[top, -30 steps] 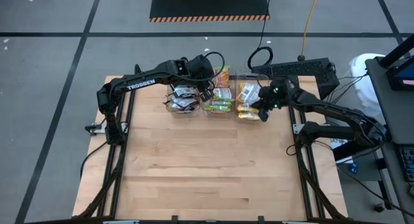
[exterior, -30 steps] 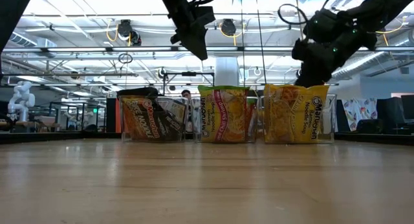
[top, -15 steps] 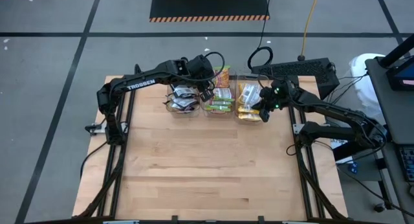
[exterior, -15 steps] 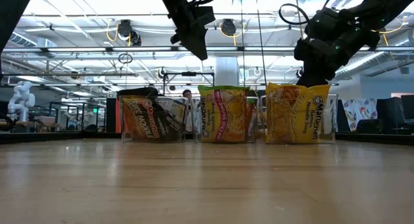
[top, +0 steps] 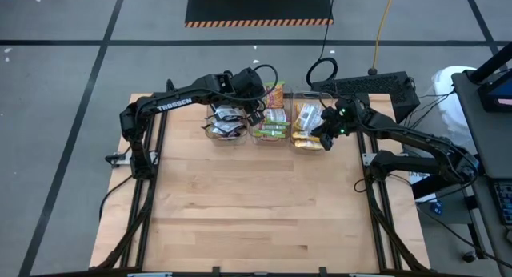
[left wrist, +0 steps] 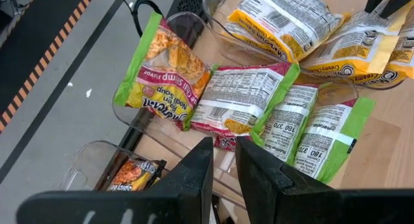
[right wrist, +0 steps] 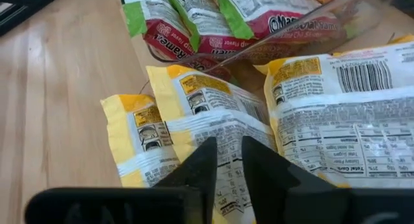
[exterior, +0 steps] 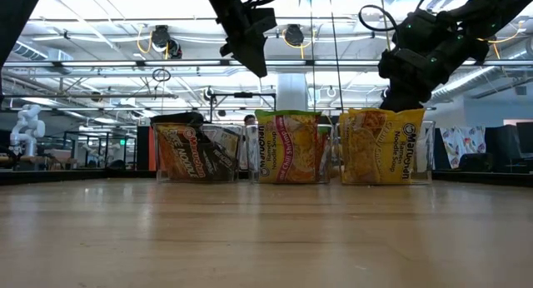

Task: Sort Maruchan noodles
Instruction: Adjust the yellow noodle packs in the right transparent bin

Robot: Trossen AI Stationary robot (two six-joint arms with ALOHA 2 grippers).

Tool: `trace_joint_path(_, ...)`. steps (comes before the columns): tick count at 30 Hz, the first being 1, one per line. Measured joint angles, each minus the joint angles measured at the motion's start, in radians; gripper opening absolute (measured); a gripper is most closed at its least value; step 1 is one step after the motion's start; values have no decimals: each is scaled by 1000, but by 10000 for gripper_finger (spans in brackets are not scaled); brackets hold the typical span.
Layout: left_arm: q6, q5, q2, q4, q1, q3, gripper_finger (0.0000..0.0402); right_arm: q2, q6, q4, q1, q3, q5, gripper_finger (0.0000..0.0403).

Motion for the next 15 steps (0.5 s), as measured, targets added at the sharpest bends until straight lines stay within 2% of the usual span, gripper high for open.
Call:
trace_joint_path(5, 0, 0, 0, 0, 0, 0, 74, -23, -5, 34, 0, 0, 16, 88)
trace_joint_path(11, 0, 0, 0, 0, 0, 0, 74, -73, -14, 46, -1, 0, 196, 98)
trace_joint_path(15, 0, 0, 0, 0, 0, 0, 74, -57, -89, -26, -22, -1, 239, 98)
